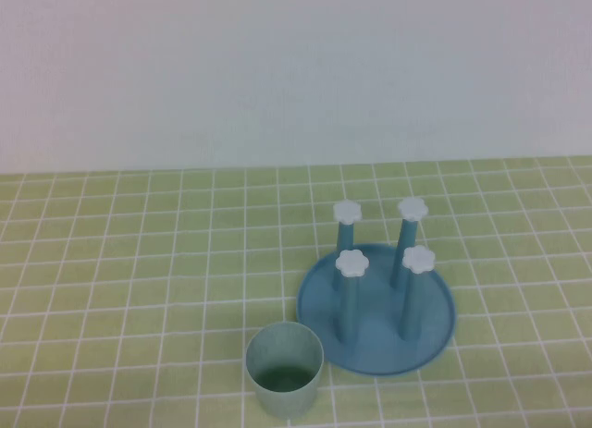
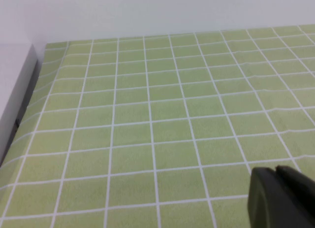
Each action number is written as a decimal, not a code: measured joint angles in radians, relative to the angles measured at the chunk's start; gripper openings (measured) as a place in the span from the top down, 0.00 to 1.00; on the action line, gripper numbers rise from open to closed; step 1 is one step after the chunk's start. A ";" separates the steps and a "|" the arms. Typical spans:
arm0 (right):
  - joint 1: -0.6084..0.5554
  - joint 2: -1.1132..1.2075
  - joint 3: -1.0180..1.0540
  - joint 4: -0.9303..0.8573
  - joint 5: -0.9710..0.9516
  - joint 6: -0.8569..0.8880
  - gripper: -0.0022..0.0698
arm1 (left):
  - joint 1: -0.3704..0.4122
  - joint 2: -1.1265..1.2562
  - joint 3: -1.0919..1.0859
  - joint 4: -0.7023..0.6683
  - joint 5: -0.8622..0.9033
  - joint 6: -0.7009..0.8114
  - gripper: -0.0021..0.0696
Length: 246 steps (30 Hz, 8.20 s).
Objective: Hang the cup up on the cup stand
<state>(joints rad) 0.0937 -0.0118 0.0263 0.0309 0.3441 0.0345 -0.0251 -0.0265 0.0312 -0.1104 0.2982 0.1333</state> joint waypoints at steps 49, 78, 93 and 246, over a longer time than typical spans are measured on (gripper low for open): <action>0.000 0.000 0.000 0.000 0.002 0.000 0.97 | 0.000 0.000 0.000 0.104 -0.040 0.068 0.97; 0.000 0.000 0.002 0.001 -0.606 0.048 0.97 | 0.000 0.000 0.000 -0.006 -1.003 -0.081 0.97; 0.000 0.000 0.002 0.001 -0.663 0.100 0.97 | 0.000 0.000 -0.193 -0.101 -0.562 0.009 0.97; 0.067 0.295 -0.616 0.092 0.721 -0.726 0.18 | -0.828 1.631 -1.348 -1.091 0.502 0.731 0.97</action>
<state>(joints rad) 0.1607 0.2836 -0.5901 0.1230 1.0655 -0.6918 -0.8530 1.6046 -1.3168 -1.2010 0.7998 0.8647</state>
